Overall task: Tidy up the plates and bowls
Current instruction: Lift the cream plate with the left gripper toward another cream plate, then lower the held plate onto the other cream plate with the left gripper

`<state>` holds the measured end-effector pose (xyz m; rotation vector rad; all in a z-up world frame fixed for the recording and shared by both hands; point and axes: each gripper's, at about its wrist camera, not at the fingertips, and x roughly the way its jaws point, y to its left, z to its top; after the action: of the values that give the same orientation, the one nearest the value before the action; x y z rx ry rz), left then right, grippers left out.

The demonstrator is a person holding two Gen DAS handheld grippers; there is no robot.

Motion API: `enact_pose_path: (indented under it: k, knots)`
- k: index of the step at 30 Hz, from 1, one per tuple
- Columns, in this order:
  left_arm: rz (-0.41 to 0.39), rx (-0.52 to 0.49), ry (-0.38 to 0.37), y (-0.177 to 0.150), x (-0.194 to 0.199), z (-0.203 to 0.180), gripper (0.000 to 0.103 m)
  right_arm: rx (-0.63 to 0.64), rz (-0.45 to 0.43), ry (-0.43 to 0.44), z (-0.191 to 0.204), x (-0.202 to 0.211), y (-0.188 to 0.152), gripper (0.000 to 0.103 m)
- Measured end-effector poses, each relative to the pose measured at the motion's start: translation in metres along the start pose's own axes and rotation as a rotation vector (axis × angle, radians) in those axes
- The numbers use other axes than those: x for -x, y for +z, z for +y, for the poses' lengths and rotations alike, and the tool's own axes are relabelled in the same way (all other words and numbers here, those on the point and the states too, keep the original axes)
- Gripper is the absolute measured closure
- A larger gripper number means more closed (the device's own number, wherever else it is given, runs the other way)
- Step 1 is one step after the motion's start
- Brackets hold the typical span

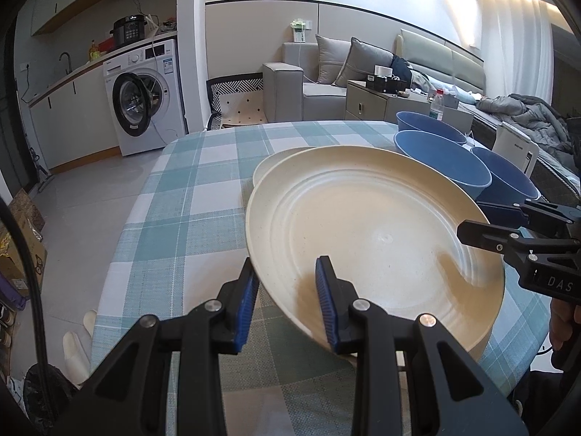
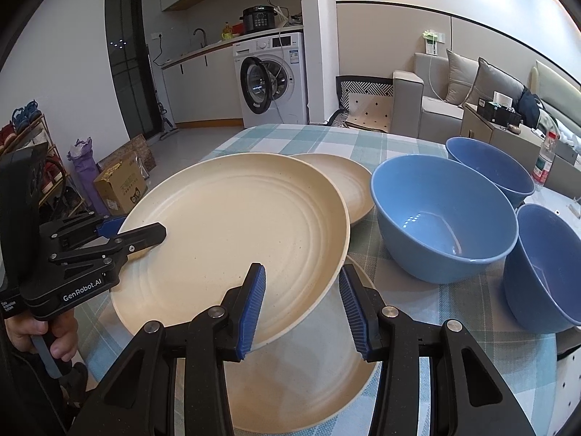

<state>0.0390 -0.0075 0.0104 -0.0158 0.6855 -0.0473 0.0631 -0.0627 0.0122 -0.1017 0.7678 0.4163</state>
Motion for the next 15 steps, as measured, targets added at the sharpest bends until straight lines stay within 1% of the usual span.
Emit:
enact_pose_path:
  k: [15]
  knots:
    - [0.011,-0.02,-0.011,-0.003,-0.006,-0.01,0.073,-0.007,0.01,-0.021,-0.006,0.0,-0.013,0.059]
